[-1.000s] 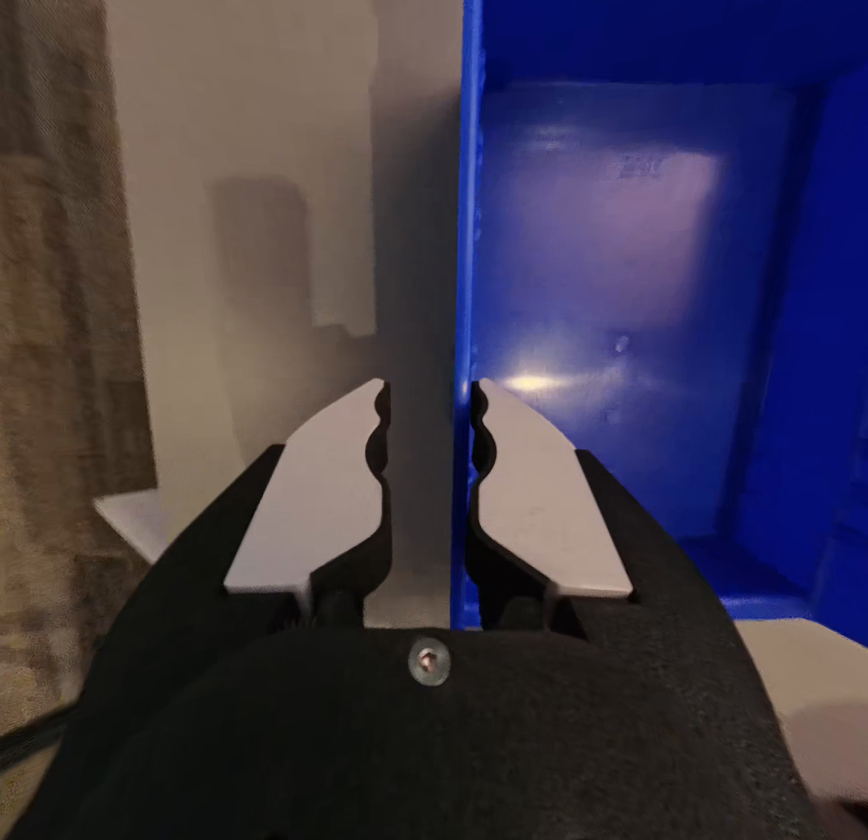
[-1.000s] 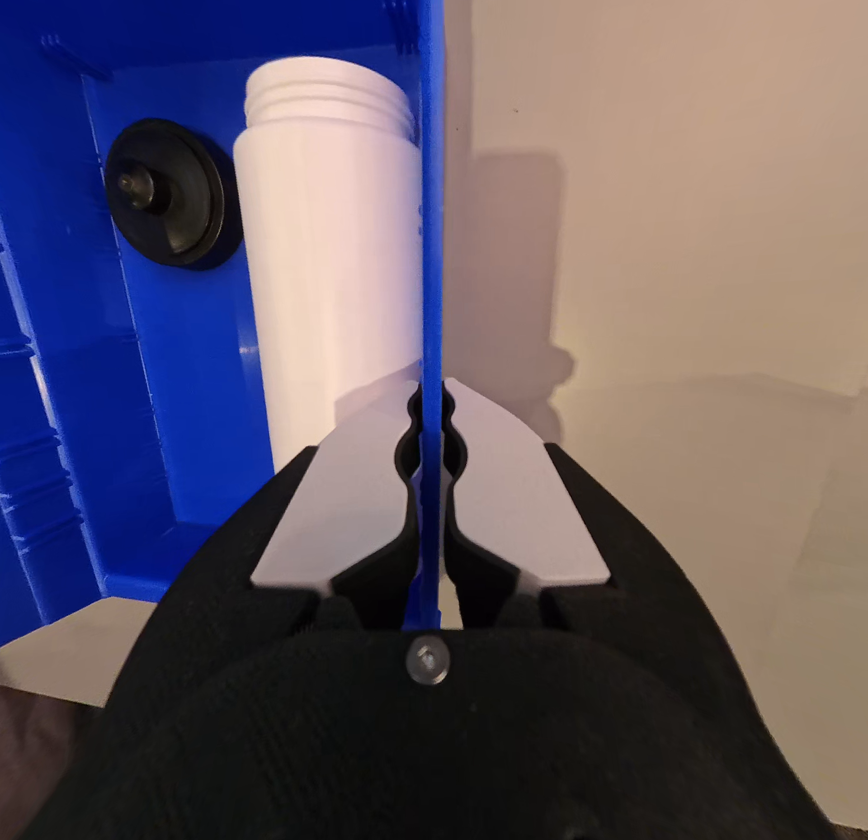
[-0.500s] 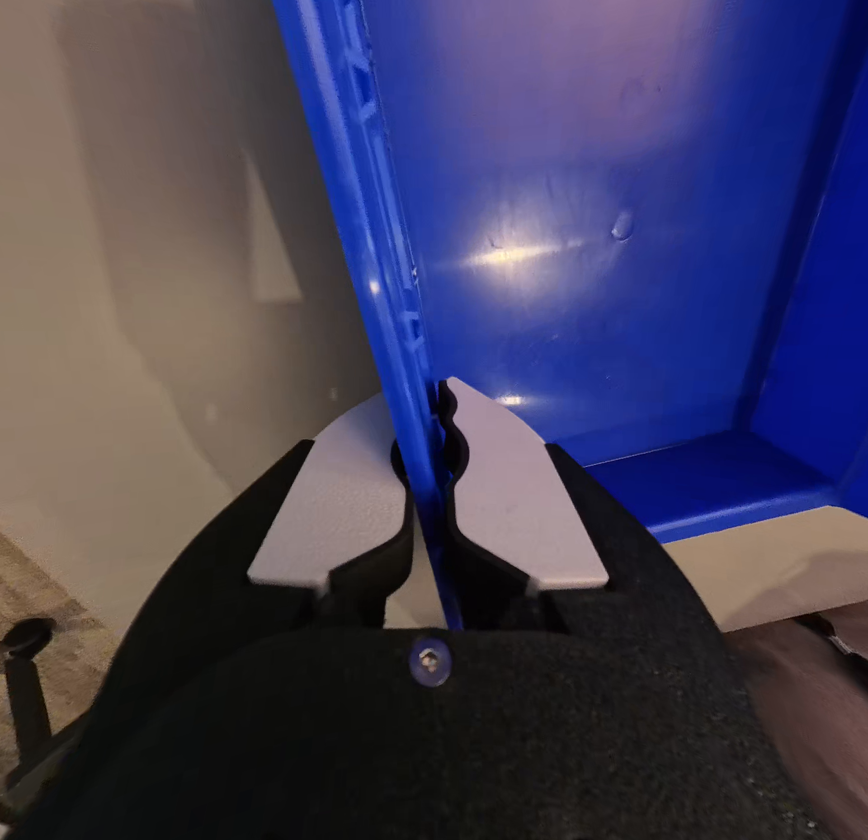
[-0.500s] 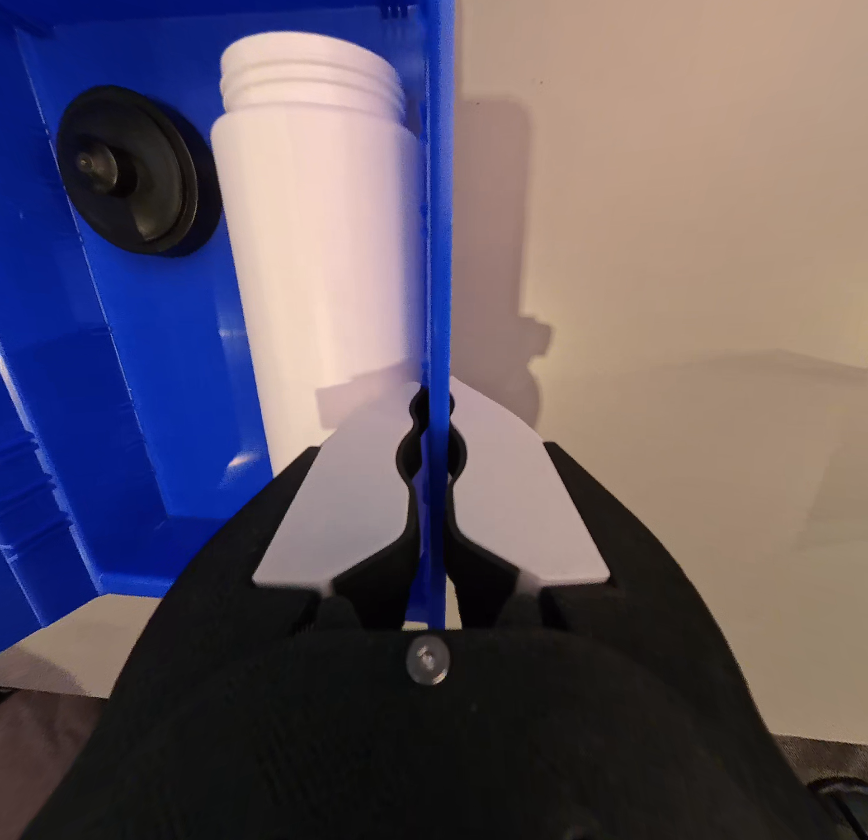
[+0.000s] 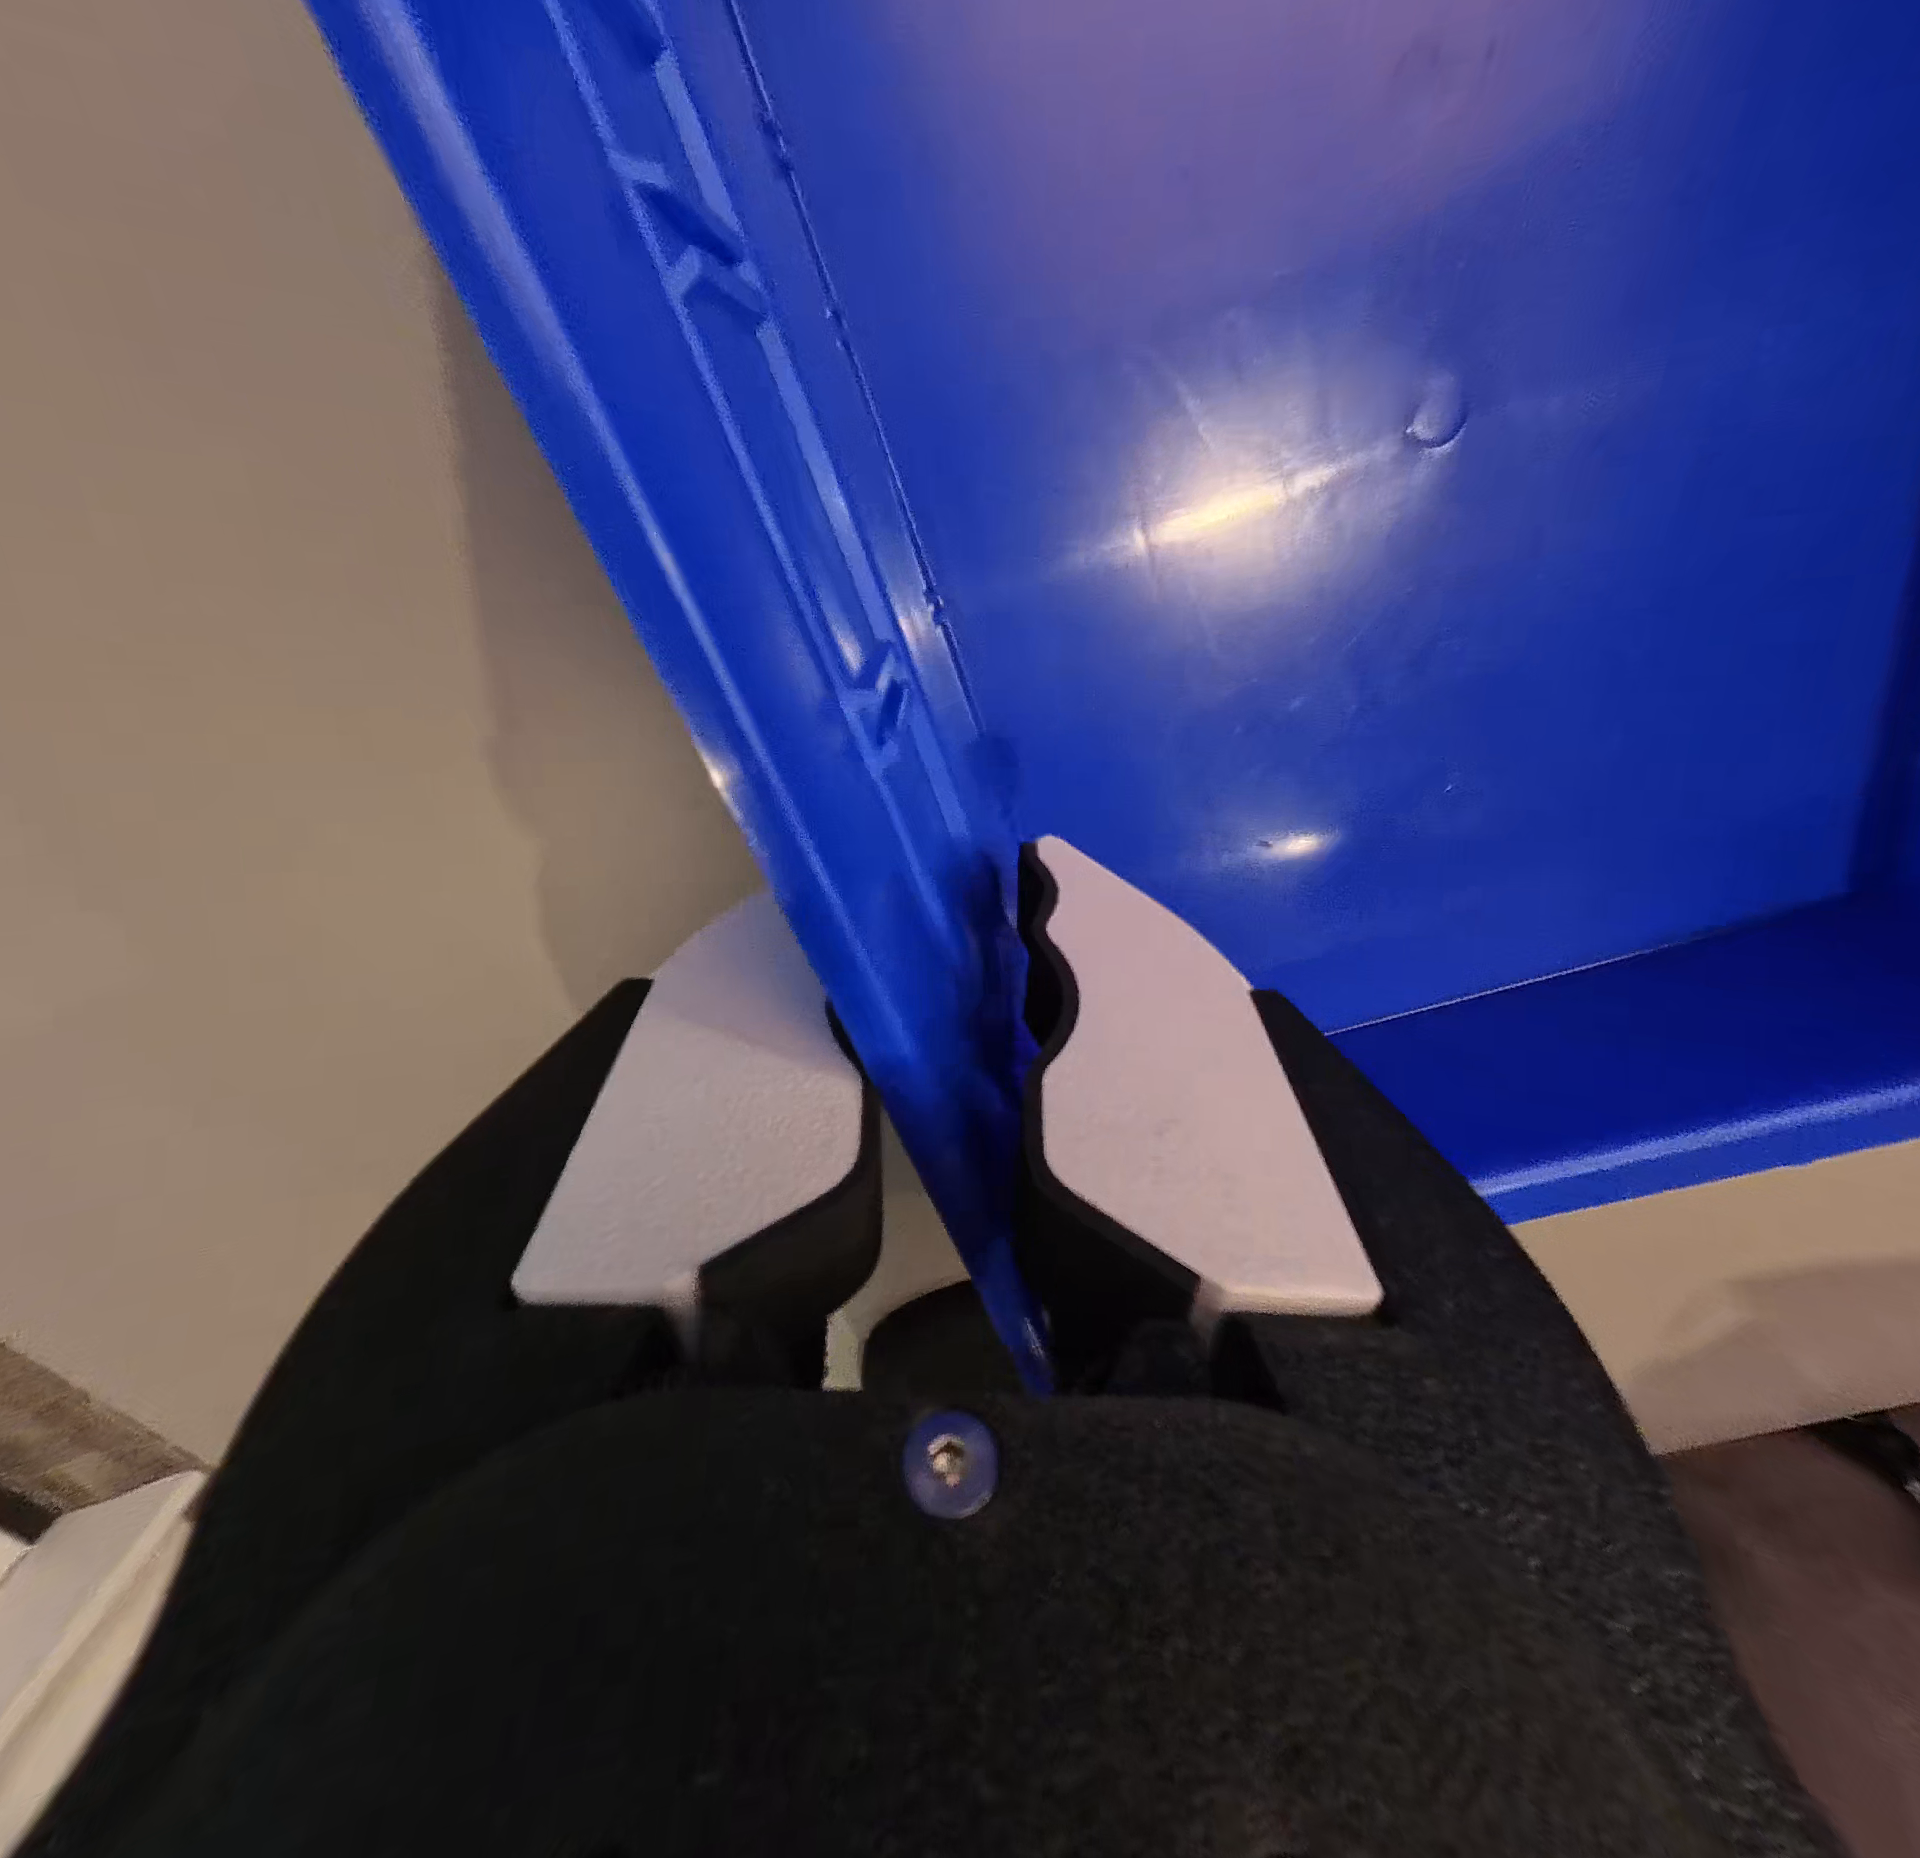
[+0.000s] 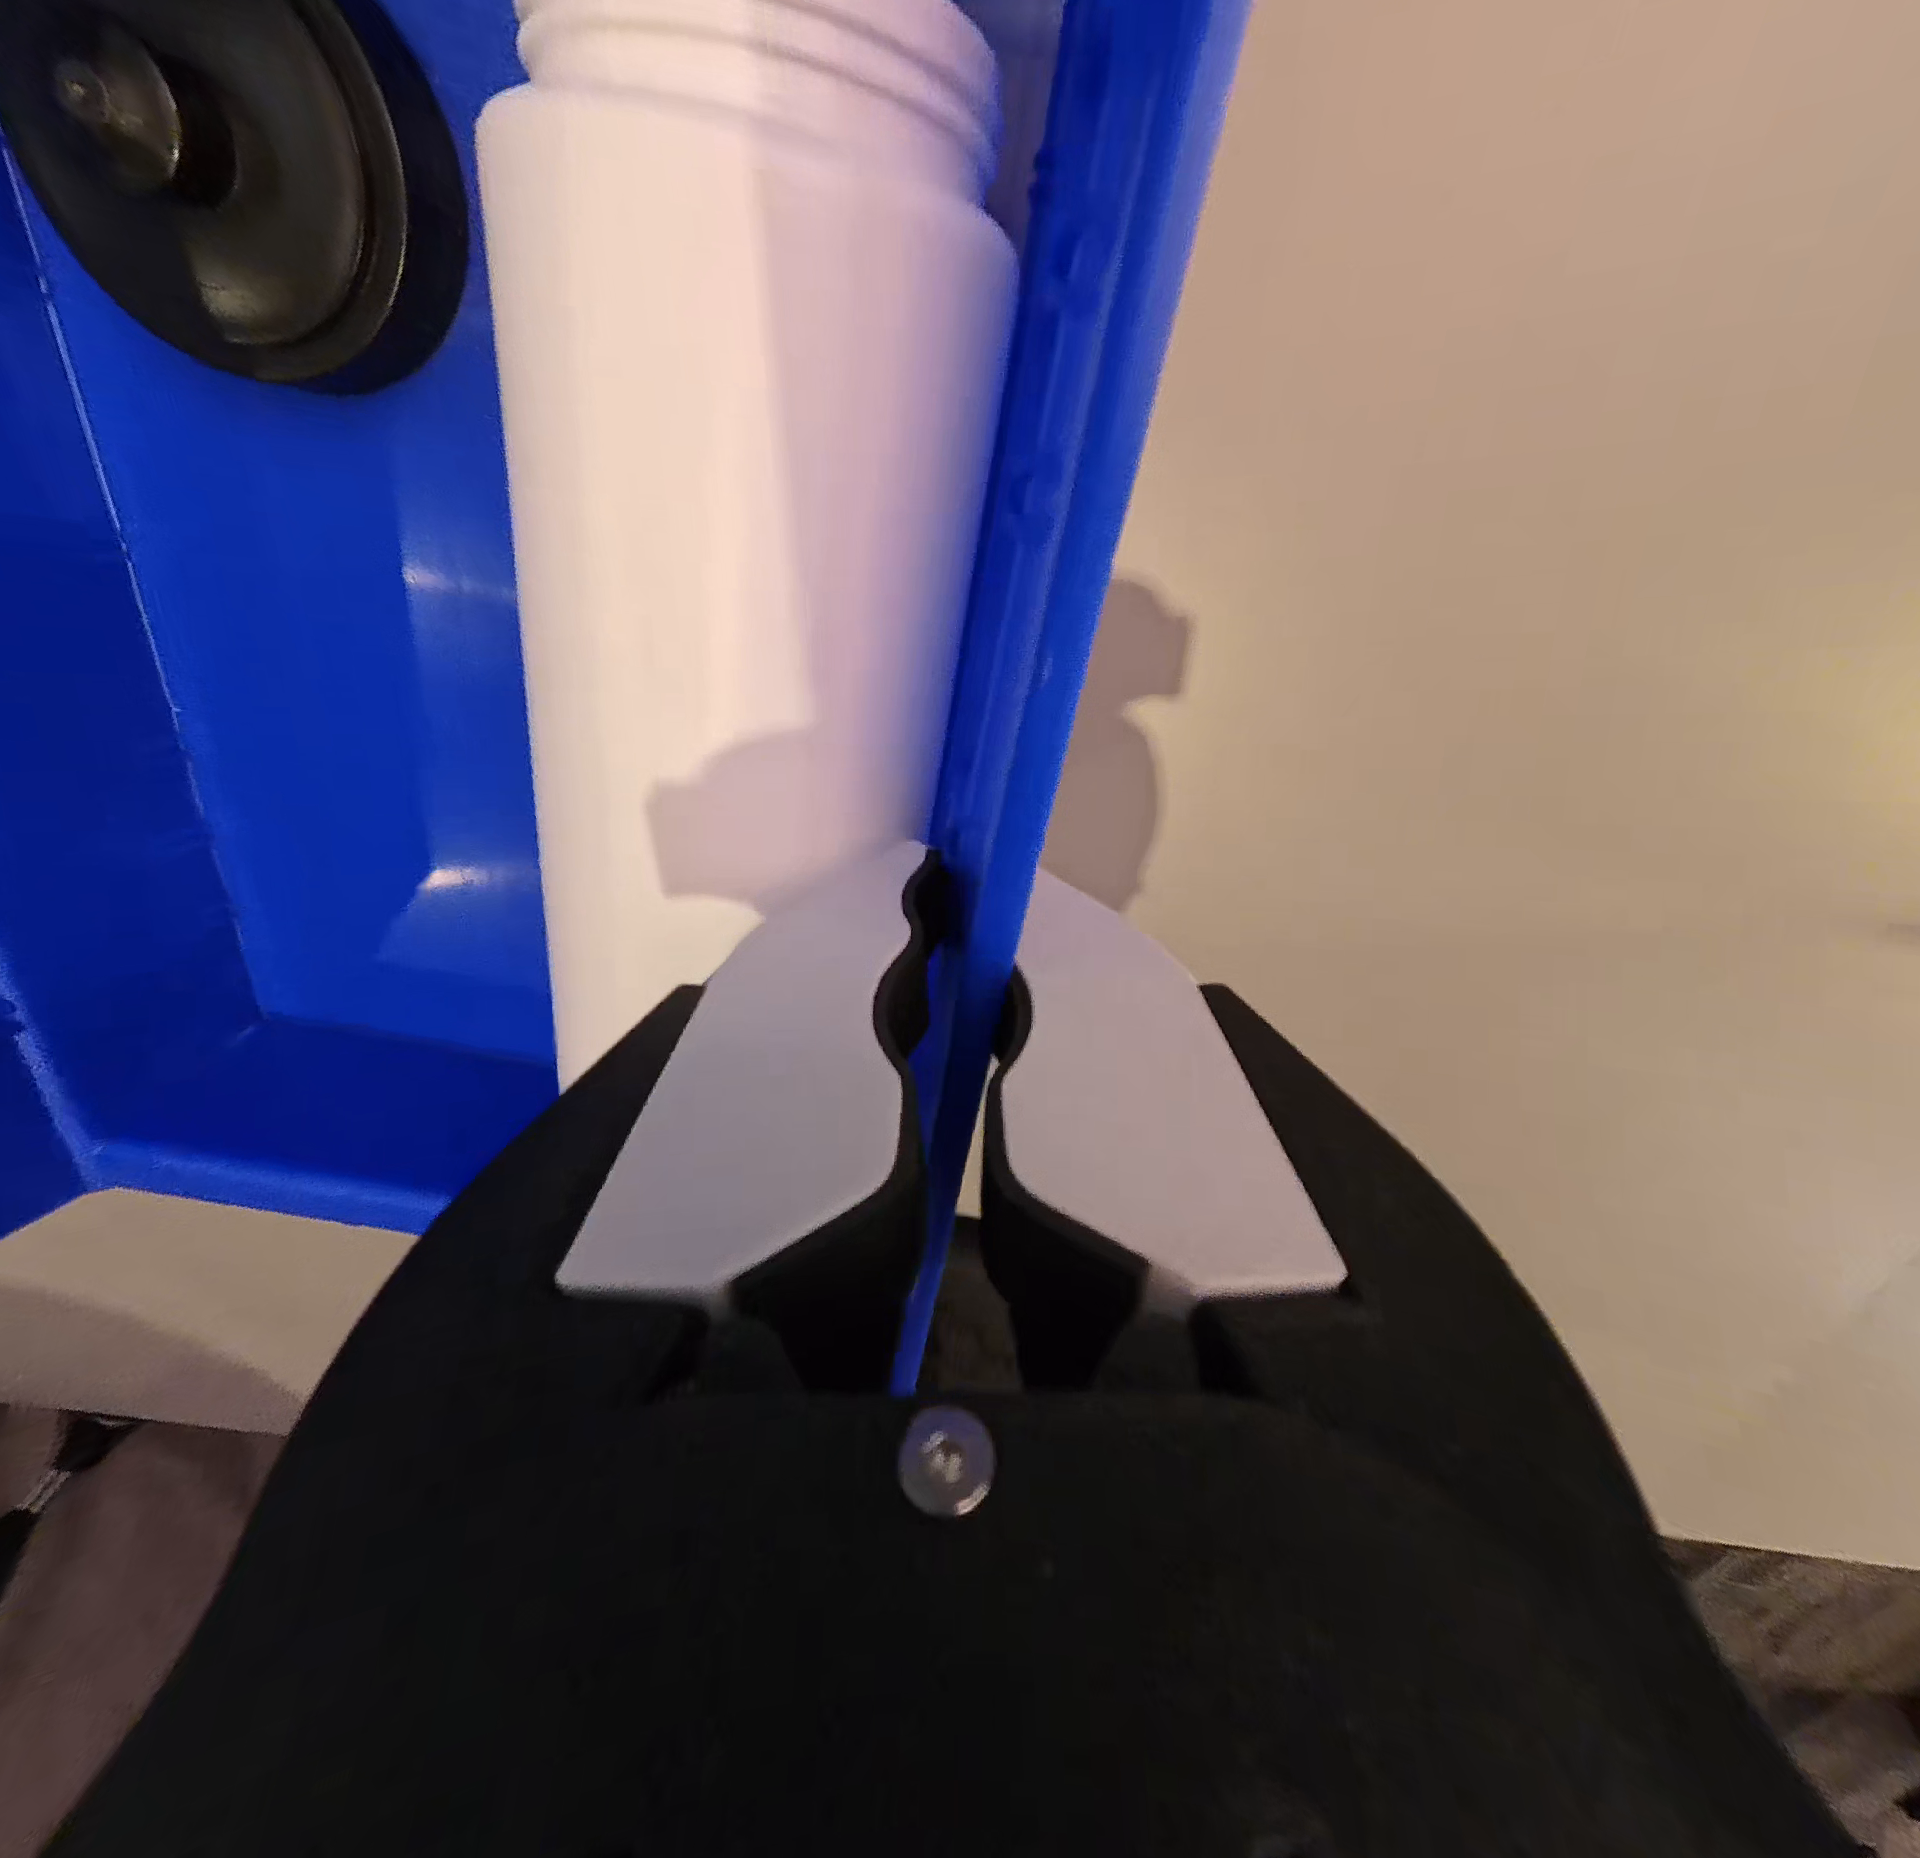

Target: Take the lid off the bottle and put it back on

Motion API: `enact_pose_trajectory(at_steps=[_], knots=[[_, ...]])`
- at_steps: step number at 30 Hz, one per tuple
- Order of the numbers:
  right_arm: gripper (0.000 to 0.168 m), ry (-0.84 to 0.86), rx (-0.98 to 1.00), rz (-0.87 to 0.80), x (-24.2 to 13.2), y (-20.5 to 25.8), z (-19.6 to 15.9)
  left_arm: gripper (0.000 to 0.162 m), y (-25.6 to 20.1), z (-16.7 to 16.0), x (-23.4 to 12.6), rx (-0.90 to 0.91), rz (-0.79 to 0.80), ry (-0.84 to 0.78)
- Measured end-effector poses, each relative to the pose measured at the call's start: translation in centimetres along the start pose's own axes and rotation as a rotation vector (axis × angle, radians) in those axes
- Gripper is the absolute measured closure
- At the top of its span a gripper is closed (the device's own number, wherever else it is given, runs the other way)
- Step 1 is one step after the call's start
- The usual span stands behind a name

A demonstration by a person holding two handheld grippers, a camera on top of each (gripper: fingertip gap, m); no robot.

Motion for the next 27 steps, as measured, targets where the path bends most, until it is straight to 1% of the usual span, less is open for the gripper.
enact_pose_trajectory(at_steps=[2, 6, 8, 10, 11, 13, 16, 21, 24, 27], knots=[[0.161, 0.004, -0.048, -0.013, 0.1, 1.6, 0.1, 0.133, -1.4, 0.4, 0.0, 0.039, 0.024, 0.003], [0.159, 0.018, -0.131, -0.009, 0.3, 4.8, 0.0, 0.124, -2.6, 0.6, 0.1, 0.063, 0.139, 0.035], [0.158, 0.026, -0.176, -0.01, 0.4, 6.3, -0.2, 0.12, -3.9, 0.7, 0.1, 0.093, 0.095, 0.028], [0.157, 0.031, -0.208, -0.029, 0.4, 7.0, -0.3, 0.12, -5.4, 1.0, 0.1, 0.119, 0.02, 0.001], [0.154, 0.032, -0.217, -0.051, 0.4, 7.0, -0.3, 0.117, -5.9, 1.0, 0.0, 0.135, 0.018, 0.004], [0.155, 0.029, -0.212, -0.032, 0.4, 6.7, -0.1, 0.111, -6.0, 0.8, 0.1, 0.156, 0.072, 0.03], [0.157, 0.046, -0.18, 0.033, 0.8, 6.3, 0.2, 0.111, -6.3, 0.8, 0.1, 0.155, 0.056, 0.028], [0.151, 0.048, -0.185, -0.017, 1.6, 6.1, 0.8, 0.111, -6.7, 0.6, 0.0, 0.169, 0.004, 0.03], [0.149, 0.027, -0.164, -0.024, 1.8, 6.0, 1.0, 0.111, -6.8, 0.6, -0.1, 0.177, -0.06, 0.032], [0.147, 0.032, -0.149, -0.01, 2.1, 5.8, 1.1, 0.118, -6.7, 0.6, -0.3, 0.143, -0.152, 0.032]])
Point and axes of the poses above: each gripper's, where its closed fingertips meet, x out along the fingers, z out of its top, y = z × x across the jaws, the point moved 6 cm from there along -x, back along the fingers, and after that the axes turned 5 degrees about x, right-handed, at the moved point
